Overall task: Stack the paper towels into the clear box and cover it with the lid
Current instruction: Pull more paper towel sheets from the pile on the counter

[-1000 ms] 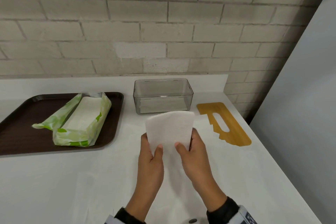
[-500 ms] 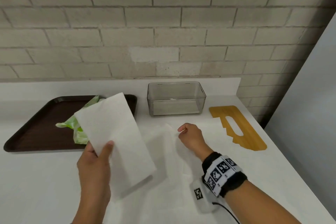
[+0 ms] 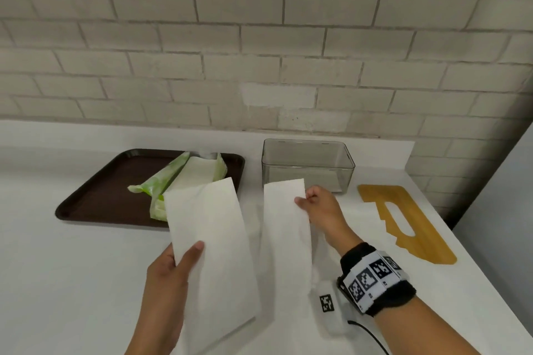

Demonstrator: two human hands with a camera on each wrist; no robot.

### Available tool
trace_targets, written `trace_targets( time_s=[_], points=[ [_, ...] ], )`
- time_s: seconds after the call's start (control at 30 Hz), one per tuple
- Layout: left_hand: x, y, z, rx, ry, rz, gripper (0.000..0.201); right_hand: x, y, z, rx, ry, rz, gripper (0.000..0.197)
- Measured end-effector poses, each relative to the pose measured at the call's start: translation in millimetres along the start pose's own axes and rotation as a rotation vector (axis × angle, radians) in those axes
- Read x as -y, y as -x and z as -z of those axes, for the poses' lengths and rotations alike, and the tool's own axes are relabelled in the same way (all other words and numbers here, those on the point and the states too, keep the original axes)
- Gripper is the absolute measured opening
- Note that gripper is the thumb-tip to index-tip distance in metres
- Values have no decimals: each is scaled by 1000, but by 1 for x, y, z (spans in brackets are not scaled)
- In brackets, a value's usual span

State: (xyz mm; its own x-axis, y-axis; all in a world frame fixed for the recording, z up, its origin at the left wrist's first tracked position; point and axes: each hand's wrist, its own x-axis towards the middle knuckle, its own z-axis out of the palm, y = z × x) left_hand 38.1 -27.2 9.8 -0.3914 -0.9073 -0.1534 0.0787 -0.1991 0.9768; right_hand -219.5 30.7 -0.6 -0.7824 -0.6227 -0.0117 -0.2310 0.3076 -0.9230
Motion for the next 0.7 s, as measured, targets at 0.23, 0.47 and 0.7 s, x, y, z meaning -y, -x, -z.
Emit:
trace_targets(
  time_s=[0.23,0.47,0.7],
  points=[
    [-8,-15,-27,61,153,95,14,61,39,58,-98,-143,307,22],
    [-10,-25,-61,208,271,123,18,89,59,83,-132,-362,408,27],
    [0,-12,-95,475,231,320,14,79,43,63,-274,-89,253,21]
  ],
)
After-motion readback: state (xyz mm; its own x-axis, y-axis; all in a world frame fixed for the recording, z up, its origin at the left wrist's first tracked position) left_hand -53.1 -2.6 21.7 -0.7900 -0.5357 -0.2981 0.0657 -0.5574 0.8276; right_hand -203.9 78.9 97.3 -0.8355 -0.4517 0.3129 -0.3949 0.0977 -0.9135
